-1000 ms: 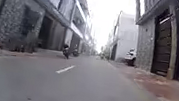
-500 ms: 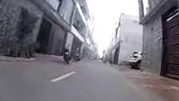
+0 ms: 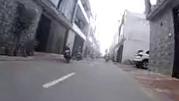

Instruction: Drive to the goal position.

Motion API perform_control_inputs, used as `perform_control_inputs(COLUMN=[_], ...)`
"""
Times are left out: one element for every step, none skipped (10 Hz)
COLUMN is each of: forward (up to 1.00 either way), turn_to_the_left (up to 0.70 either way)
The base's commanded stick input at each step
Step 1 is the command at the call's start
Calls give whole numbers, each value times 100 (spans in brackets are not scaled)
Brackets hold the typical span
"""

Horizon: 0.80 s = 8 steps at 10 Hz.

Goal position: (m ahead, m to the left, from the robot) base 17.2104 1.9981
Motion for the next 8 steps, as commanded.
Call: perform_control_inputs(forward=[100,100,100,100,100,100,100,100], turn_to_the_left=[0,0,-11,-34,-40,-15,-4,0])
